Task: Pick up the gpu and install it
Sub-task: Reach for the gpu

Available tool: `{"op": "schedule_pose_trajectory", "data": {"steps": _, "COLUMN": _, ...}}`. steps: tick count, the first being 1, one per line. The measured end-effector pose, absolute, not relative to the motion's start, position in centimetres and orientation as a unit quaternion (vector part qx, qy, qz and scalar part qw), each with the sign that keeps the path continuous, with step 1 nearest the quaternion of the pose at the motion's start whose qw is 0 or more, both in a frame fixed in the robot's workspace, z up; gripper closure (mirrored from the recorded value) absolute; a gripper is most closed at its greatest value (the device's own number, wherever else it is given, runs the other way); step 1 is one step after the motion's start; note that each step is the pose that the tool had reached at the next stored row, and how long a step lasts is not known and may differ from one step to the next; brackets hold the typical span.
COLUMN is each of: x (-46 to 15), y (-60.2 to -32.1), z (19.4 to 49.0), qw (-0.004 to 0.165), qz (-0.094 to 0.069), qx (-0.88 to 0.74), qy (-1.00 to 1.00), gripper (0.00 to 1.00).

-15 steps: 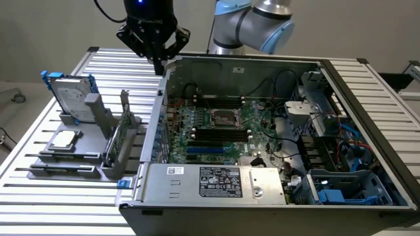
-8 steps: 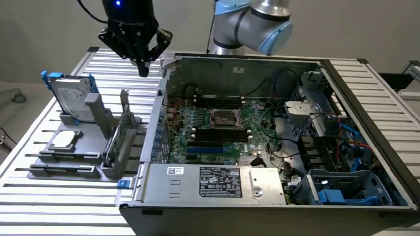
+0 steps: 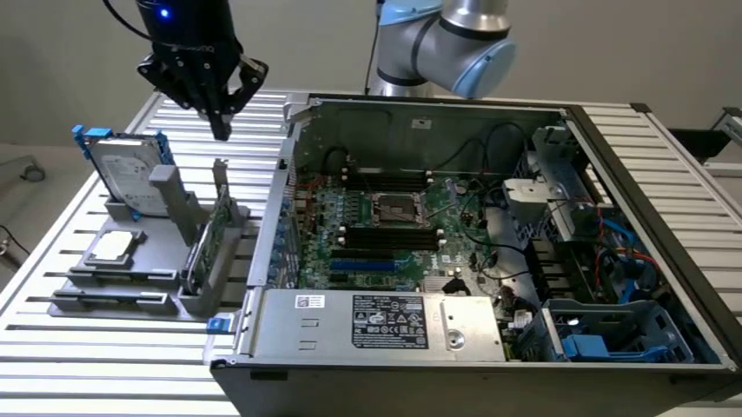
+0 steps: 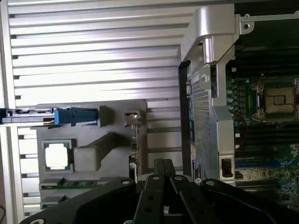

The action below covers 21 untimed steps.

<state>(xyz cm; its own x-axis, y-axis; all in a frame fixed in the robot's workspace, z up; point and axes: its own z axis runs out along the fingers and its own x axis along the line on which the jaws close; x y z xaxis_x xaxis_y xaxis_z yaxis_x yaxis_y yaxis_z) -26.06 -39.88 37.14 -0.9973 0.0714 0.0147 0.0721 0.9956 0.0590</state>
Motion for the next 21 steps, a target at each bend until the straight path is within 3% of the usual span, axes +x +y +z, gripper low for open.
{"op": "schedule_pose_trajectory", "data": {"steps": 21, "x": -29.1, "y": -42.2, "z": 36.3, "qw": 0.012, "qz": -0.026, "qx": -0.035, "qy": -0.999, "gripper": 0.89}}
